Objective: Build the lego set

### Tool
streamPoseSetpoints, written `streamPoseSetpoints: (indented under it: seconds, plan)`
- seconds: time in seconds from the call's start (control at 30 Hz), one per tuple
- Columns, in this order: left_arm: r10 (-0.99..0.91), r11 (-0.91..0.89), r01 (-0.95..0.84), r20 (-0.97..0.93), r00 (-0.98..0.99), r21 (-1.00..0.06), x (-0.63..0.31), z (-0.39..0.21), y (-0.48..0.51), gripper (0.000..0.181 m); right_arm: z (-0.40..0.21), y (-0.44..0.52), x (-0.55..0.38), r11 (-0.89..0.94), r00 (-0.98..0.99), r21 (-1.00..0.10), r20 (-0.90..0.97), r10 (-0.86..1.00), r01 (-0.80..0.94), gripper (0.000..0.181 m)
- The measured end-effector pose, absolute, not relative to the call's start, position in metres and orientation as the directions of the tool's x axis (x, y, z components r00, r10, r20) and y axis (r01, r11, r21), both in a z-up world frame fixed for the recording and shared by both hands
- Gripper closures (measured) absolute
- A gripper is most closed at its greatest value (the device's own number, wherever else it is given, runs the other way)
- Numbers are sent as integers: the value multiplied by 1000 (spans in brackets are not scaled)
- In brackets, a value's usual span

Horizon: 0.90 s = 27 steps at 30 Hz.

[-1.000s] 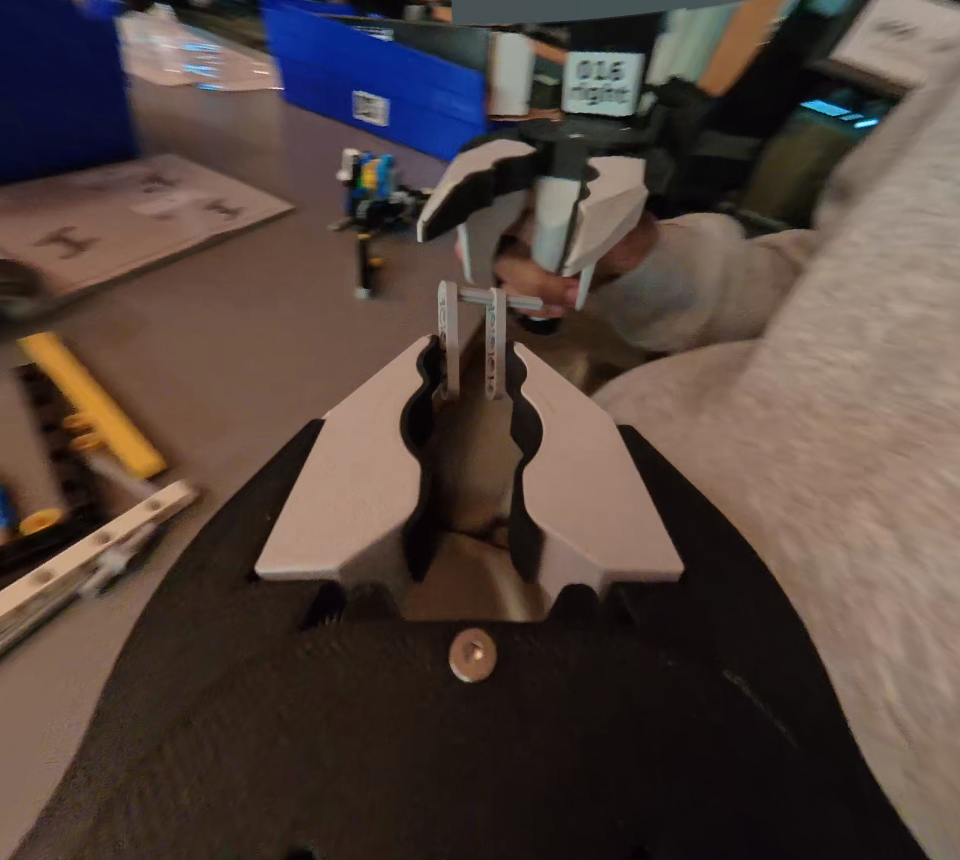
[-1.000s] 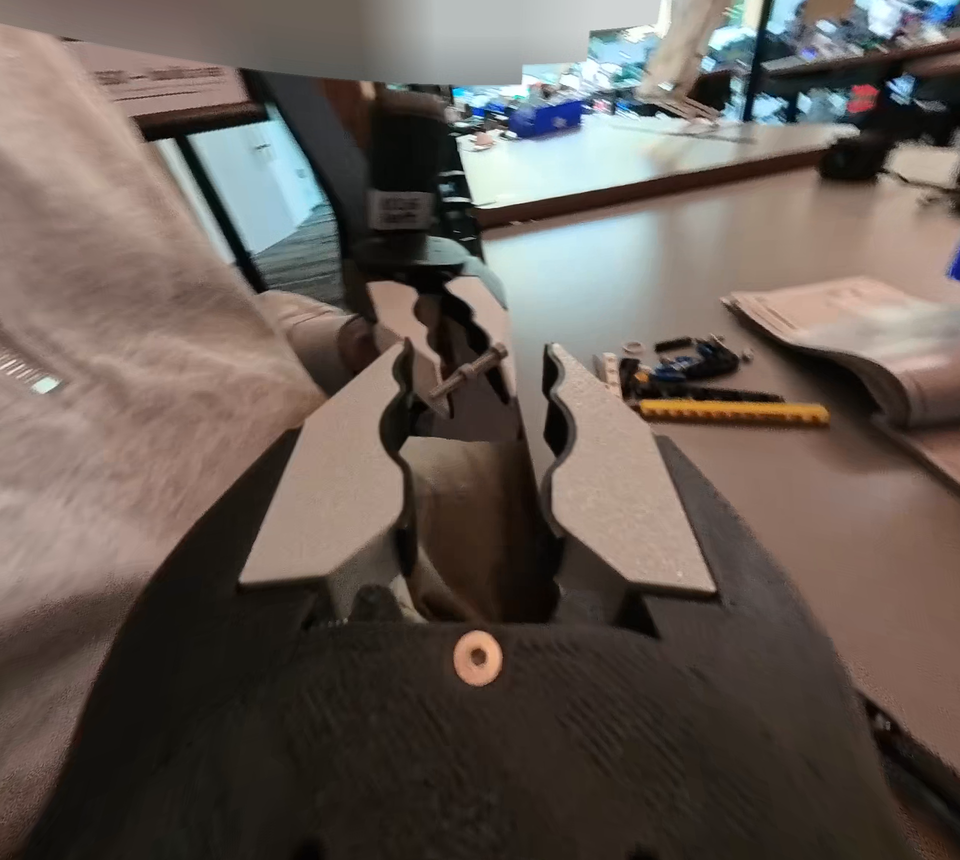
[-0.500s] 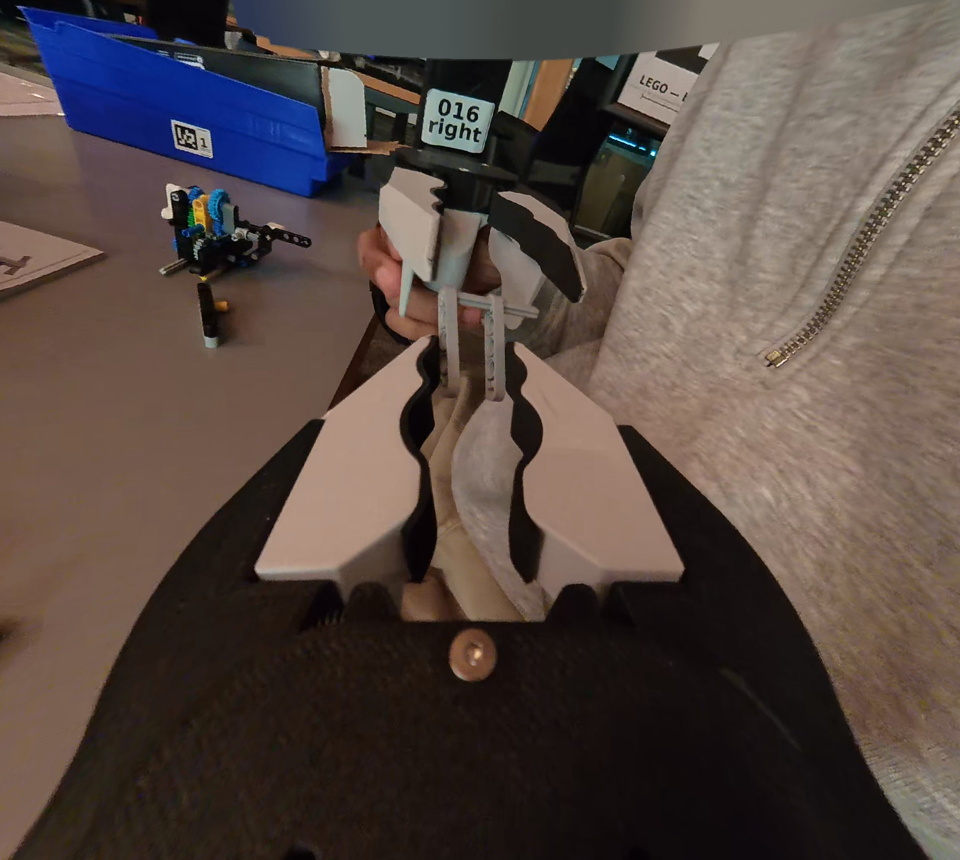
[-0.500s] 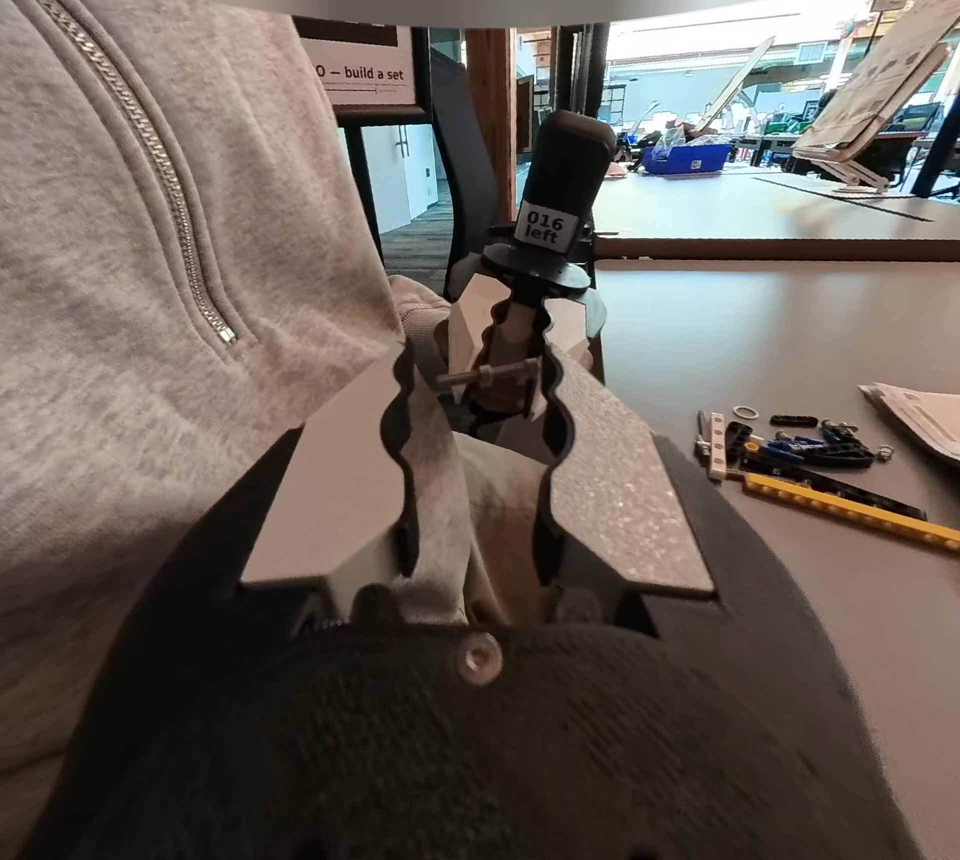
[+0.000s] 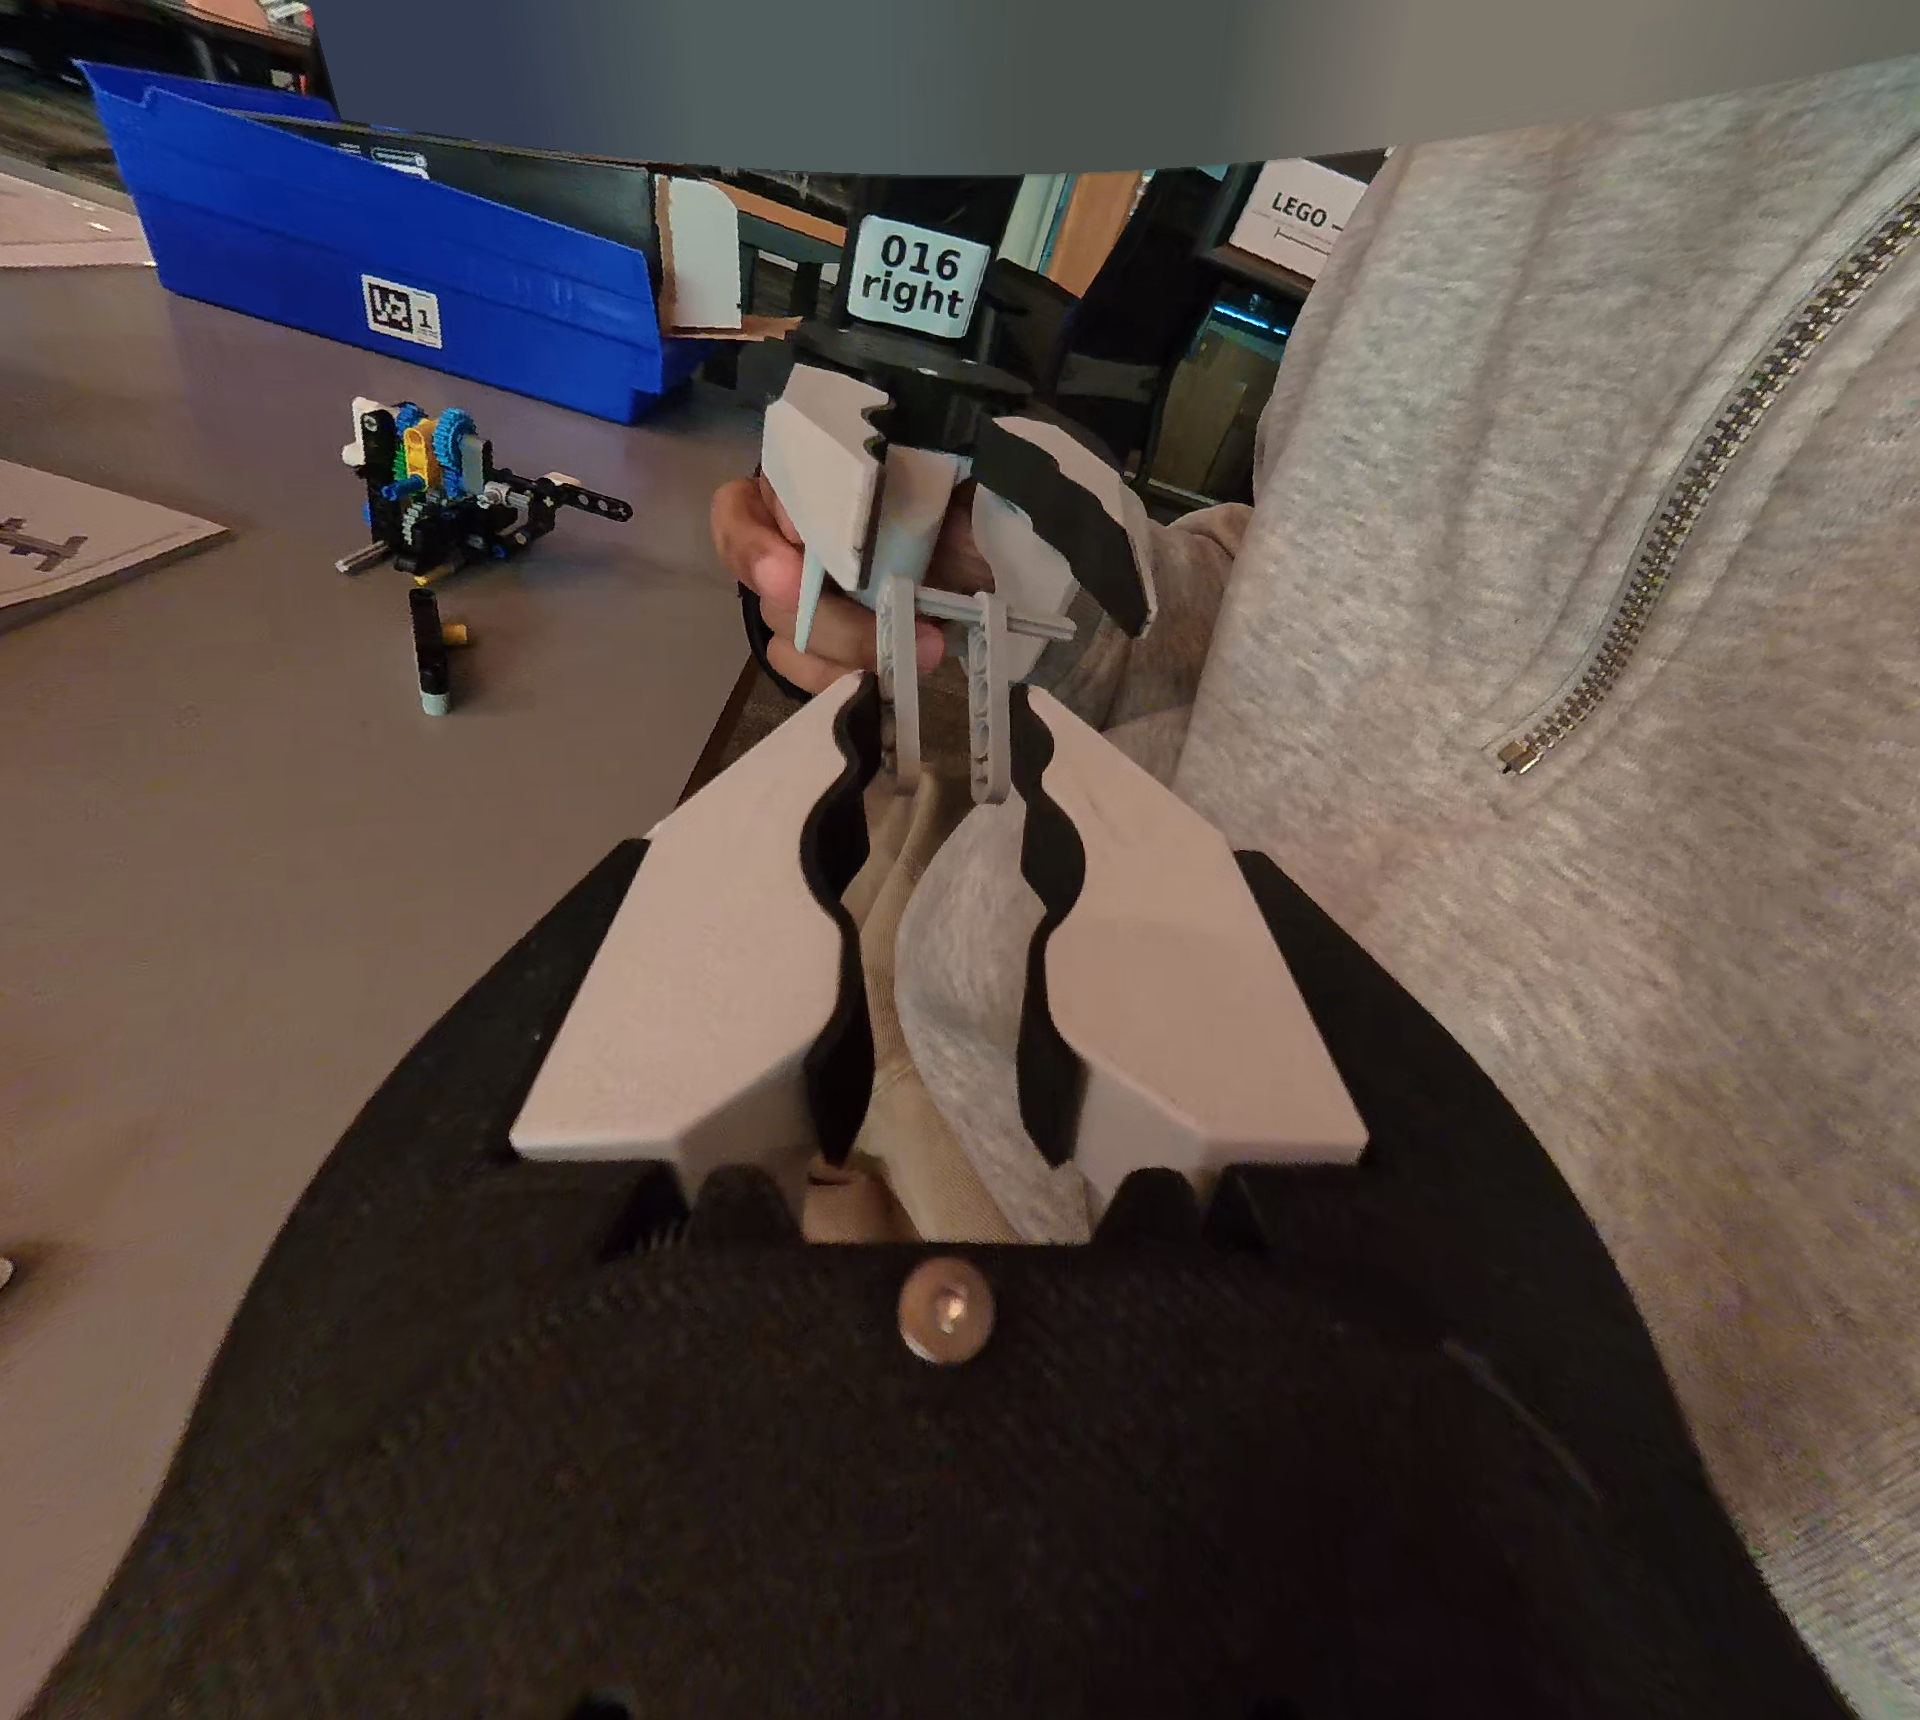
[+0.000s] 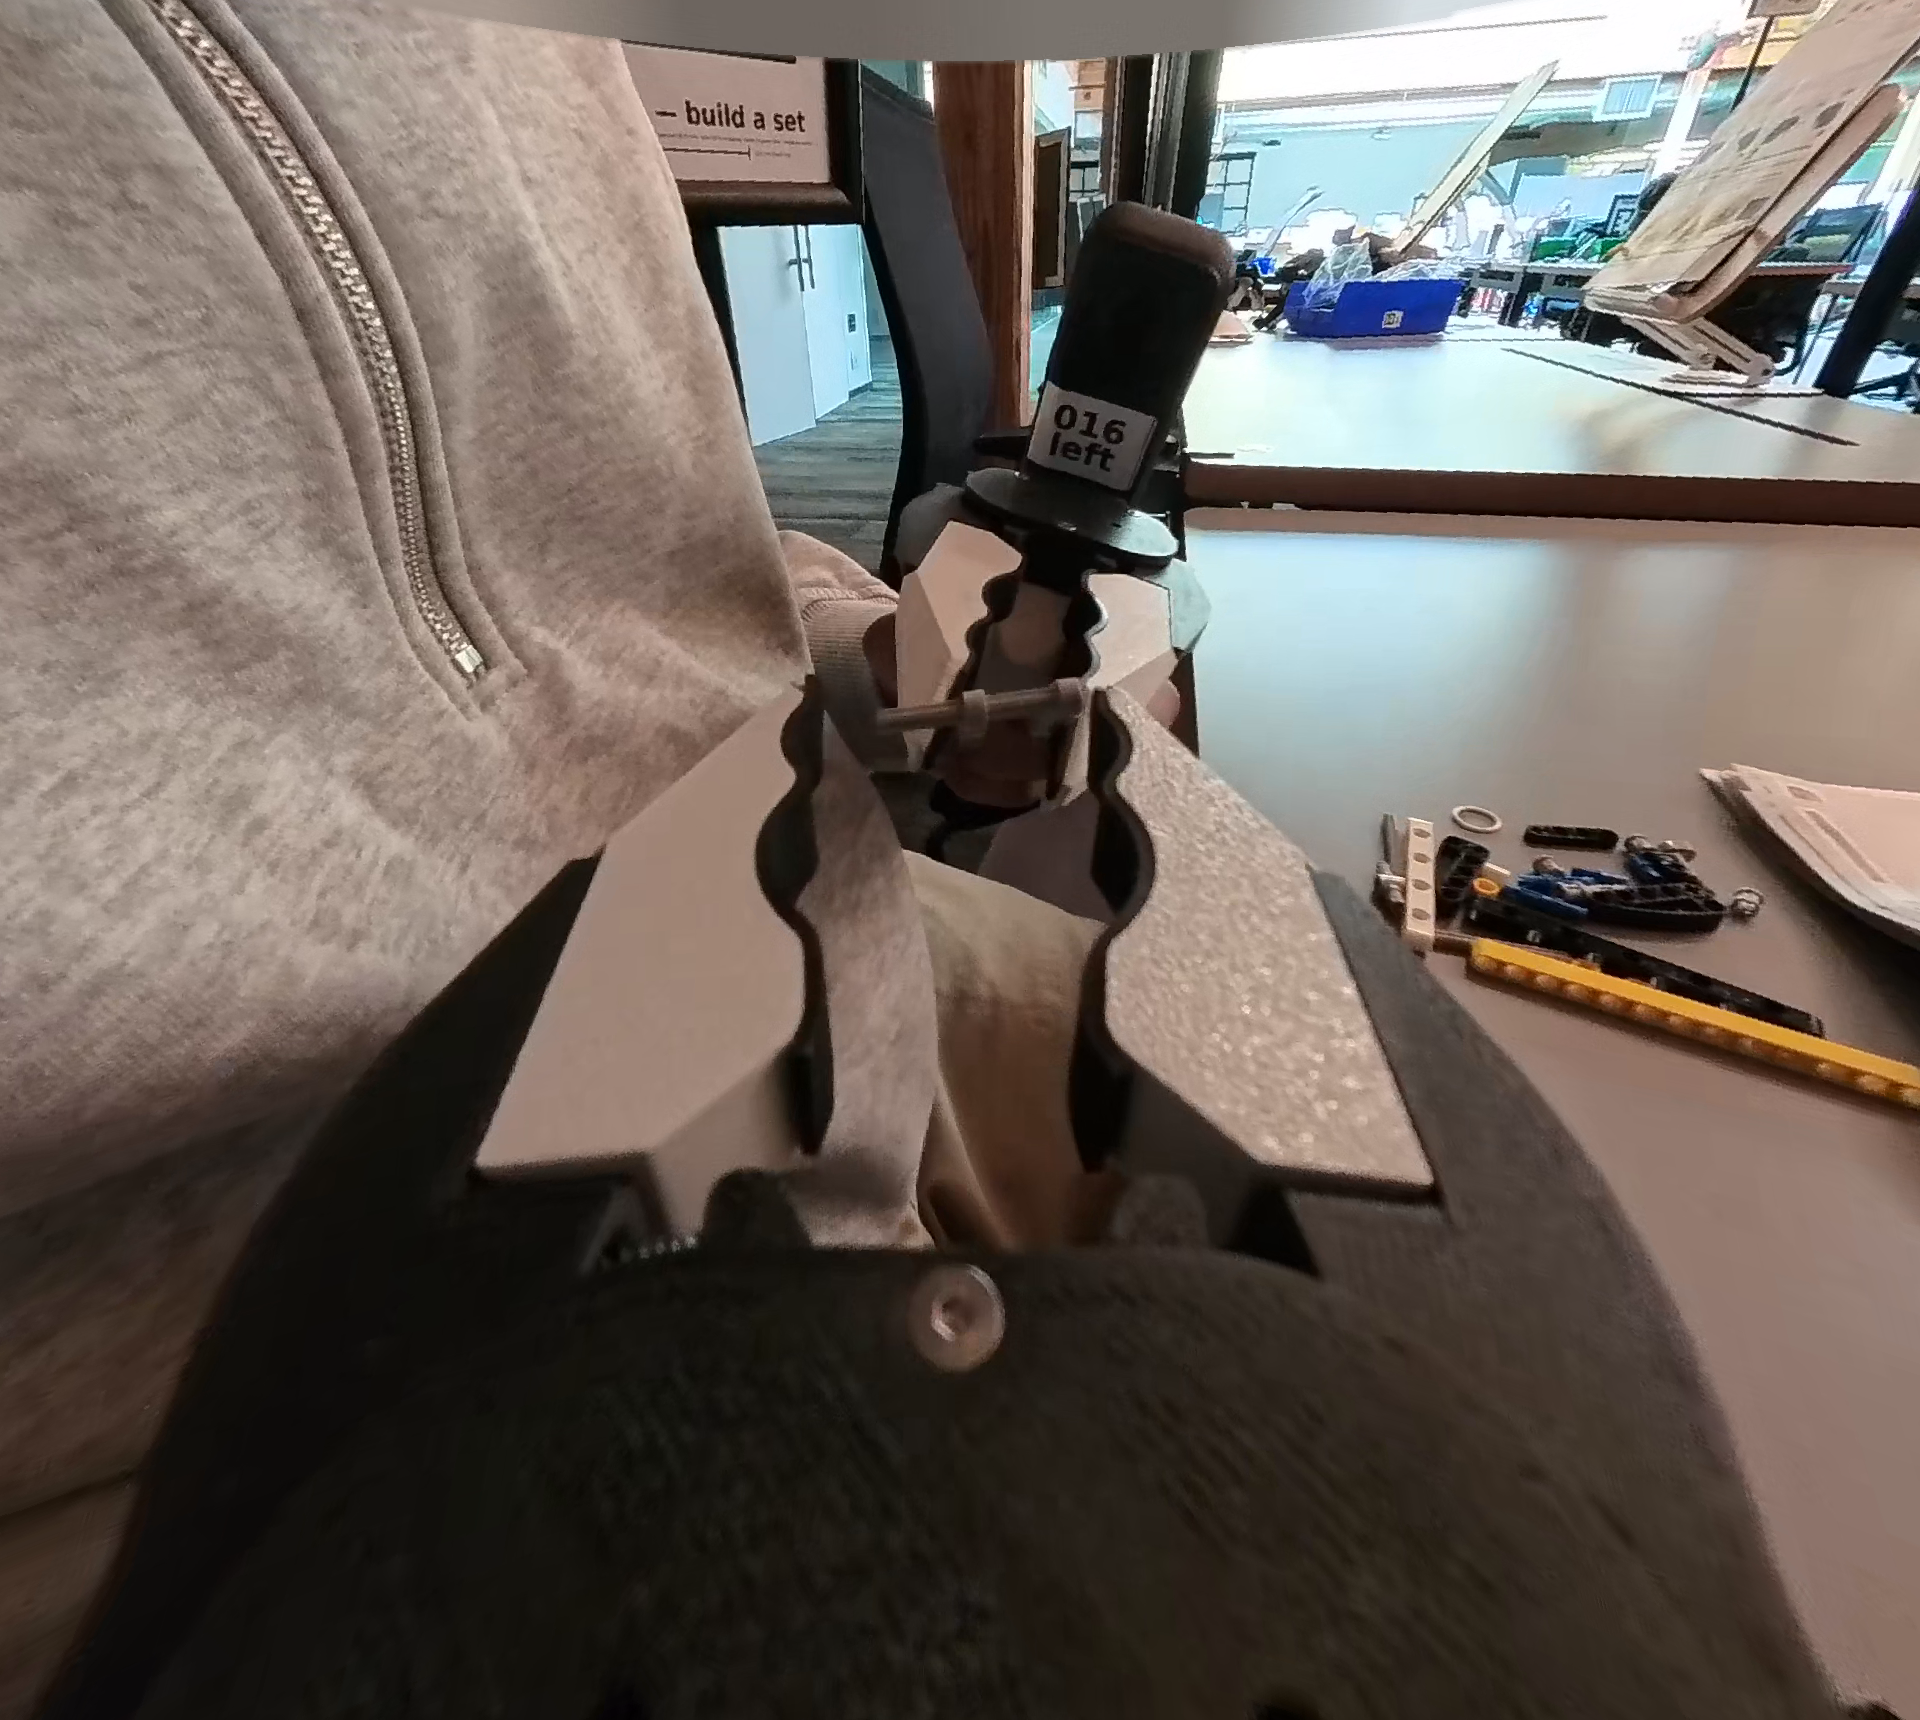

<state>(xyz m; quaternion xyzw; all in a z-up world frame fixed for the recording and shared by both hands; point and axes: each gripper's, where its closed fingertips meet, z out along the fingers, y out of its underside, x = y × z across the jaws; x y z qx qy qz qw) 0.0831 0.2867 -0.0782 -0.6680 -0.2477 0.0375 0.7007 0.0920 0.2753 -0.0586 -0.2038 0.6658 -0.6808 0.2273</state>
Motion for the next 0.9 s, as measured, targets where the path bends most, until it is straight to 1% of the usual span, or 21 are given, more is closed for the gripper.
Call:
streamPoseSetpoints:
  seconds: [0.27,0.53,0.77,0.9]
  plan:
    - [383,109,281,302,873,-953,83,-78,287,160,-59,274,90,-24,-828,-1000,7,-561,8,140]
    - [380,107,305,322,867,-946,82,-81,288,161,-62,272,91,-18,-833,-1000,28,-552,-23,137]
    - [351,123,325,347,870,-938,84,-79,288,161,-62,273,90,-11,-831,-1000,7,-556,-2,143]
    - [352,121,328,349,868,-937,83,-80,288,161,-62,273,90,-11,-832,-1000,4,-554,2,143]
